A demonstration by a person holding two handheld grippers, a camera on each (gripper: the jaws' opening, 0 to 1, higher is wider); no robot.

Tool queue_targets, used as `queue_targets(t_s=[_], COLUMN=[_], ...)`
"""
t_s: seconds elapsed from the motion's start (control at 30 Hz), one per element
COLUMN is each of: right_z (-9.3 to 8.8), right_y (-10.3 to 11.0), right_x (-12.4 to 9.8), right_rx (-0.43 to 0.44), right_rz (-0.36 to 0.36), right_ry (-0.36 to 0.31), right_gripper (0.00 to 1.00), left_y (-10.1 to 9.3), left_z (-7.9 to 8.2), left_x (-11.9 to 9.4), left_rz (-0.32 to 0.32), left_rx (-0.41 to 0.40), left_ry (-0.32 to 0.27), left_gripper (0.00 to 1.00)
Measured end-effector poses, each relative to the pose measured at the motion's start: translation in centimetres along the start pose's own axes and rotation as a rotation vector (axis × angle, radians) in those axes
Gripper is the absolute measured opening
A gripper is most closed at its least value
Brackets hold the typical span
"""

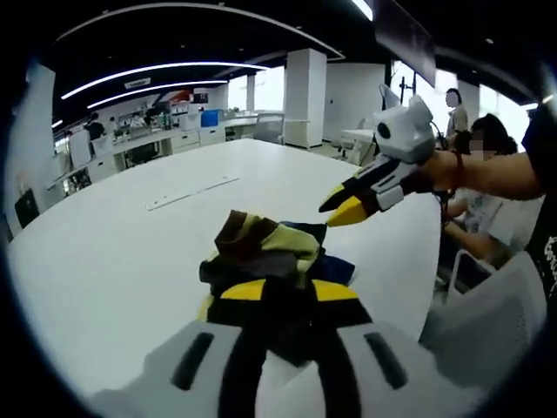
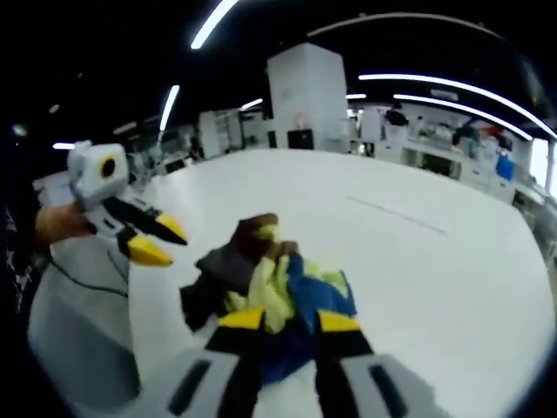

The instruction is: Fold the garment on the visible template until the final outline fits inside the template.

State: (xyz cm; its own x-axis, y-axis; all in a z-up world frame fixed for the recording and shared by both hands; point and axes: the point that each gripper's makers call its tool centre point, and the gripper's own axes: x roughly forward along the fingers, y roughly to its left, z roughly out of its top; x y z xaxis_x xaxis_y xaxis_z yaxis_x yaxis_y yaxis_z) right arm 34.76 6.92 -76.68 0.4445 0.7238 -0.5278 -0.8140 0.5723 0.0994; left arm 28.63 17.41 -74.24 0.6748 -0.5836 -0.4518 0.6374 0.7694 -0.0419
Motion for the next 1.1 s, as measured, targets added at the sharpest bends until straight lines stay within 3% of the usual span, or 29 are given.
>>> queue_targets(t_s=[0.23,0.7,0.77,0.9,1.1], right_z=[0.3,-0.9,-1.1,-0.6,0.7], right_y=[-0.7,-0.4,-0.4,-0.6,-1.4], right_x=[1.2,2.6,2.7,2.3,0.9], right_rx=[0.029,0.017,0.022,0.030,0.029], right_rz=[0.011,0.021,0.018,0.011,0.000], right_ry=[0.001,0.038,0.043,0.021,-0.019], right_gripper=[0.06,0.00,0.00,0.00,0.00], left_y=[0.4,0.6,0.7,0.9,2.2], left_z=[-0.4,-1.6,-1.6,-0.9,0.6], left_x=[1.6,3.4,3.4,3.0,2.0], left_rz=[-0.013,0.001,0.004,0.014,0.070], left_rx=[0.002,-0.016,-0.019,-0.038,0.009], left_ry=[0.029,0.085,0.082,0.051,0.009], left_gripper=[0.12,0.05,0.00,0.00,0.00])
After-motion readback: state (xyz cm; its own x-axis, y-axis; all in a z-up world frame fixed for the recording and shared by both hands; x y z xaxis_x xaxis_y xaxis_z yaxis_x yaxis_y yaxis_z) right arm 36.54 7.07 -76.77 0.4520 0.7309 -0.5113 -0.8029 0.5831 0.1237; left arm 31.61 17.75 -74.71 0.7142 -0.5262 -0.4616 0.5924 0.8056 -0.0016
